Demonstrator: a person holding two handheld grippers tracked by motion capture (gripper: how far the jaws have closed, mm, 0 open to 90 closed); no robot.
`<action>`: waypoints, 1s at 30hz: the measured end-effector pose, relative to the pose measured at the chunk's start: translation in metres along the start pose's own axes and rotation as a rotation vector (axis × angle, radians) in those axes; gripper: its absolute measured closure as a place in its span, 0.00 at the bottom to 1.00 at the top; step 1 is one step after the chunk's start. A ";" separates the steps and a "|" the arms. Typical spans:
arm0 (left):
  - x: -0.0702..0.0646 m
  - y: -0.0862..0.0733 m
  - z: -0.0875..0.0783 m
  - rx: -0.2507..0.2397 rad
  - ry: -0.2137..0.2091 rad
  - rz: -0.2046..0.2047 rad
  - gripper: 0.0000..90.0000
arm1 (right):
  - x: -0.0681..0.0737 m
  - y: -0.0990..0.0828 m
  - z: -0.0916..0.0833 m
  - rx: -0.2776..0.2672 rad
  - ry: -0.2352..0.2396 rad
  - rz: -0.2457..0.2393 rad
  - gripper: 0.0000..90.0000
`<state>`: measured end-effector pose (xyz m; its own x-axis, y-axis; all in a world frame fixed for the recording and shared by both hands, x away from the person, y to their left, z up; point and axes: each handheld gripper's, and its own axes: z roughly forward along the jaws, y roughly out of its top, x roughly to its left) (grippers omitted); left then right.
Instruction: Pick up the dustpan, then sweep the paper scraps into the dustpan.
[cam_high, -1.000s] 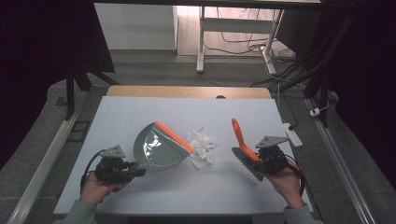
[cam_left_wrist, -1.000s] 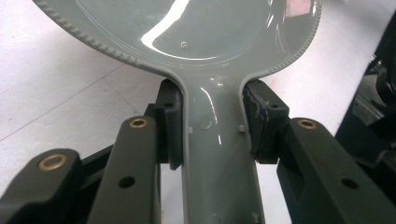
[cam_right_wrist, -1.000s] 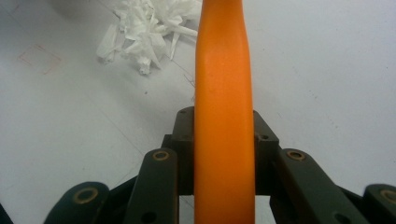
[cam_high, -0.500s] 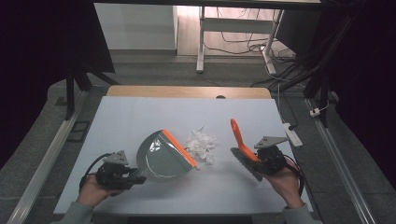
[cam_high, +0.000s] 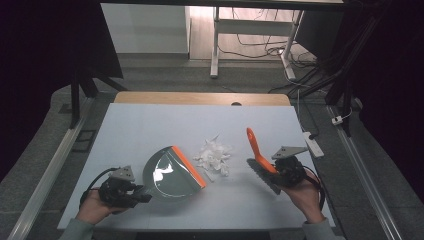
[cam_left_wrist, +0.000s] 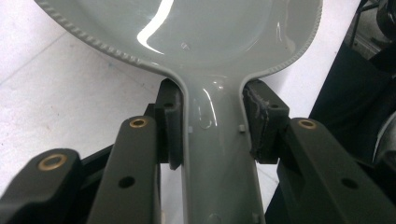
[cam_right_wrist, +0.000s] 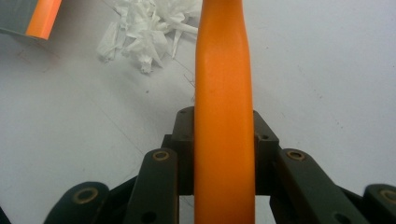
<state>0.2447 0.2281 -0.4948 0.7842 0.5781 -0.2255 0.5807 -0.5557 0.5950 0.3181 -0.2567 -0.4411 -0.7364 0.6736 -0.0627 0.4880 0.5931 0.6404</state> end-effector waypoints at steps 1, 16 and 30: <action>0.000 0.000 0.000 0.007 -0.002 0.002 0.68 | 0.000 0.000 0.000 0.001 0.000 0.001 0.78; -0.002 0.001 0.009 0.057 -0.021 0.017 0.68 | 0.004 0.002 0.002 0.003 0.002 -0.013 0.78; -0.004 0.003 0.008 0.053 -0.006 0.015 0.68 | 0.007 0.008 0.000 -0.017 0.010 -0.017 0.78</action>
<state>0.2452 0.2199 -0.4983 0.7941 0.5659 -0.2217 0.5794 -0.5949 0.5571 0.3163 -0.2472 -0.4364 -0.7496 0.6586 -0.0661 0.4669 0.5969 0.6525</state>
